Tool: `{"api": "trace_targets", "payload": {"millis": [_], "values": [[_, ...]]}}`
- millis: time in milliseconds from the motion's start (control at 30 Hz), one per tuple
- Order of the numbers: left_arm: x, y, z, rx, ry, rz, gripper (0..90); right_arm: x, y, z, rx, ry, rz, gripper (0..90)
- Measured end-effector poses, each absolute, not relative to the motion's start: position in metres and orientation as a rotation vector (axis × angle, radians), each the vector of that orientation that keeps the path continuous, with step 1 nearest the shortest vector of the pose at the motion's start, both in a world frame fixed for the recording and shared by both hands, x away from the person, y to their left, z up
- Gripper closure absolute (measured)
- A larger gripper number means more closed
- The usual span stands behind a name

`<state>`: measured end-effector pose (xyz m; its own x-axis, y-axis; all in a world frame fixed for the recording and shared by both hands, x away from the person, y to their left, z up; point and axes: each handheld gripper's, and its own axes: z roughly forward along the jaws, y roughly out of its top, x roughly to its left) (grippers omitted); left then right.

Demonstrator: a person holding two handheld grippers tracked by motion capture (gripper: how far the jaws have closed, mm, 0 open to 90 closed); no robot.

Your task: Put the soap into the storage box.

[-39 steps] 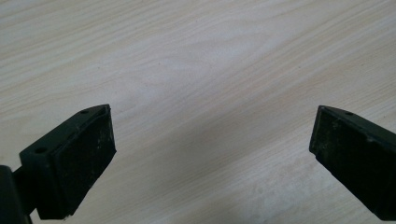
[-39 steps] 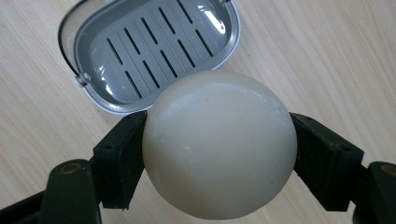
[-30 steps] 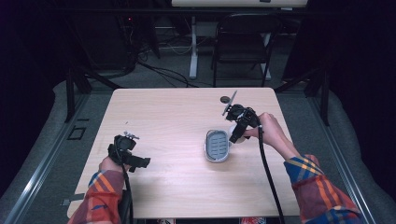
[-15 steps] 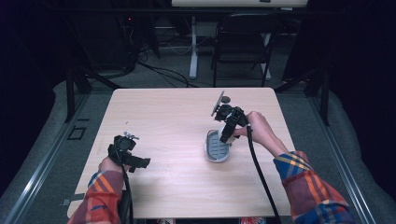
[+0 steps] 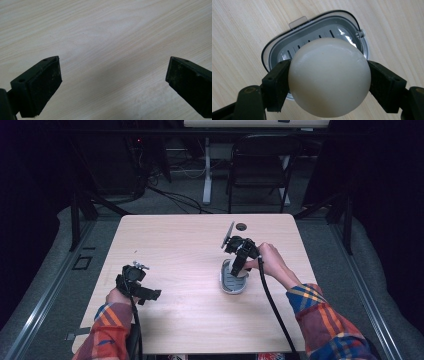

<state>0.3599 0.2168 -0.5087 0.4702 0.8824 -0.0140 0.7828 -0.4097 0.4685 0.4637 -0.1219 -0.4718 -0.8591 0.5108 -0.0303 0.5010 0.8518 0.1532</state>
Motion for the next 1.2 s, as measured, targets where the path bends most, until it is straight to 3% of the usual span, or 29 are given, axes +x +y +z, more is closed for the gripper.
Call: {"api": "trace_targets", "payload": {"millis": [1200], "values": [[0.36, 0.218, -0.509, 2.307, 1.384, 0.309, 0.1, 0.457, -0.107, -0.5, 0.705, 2.987, 0.137, 23.6]]}}
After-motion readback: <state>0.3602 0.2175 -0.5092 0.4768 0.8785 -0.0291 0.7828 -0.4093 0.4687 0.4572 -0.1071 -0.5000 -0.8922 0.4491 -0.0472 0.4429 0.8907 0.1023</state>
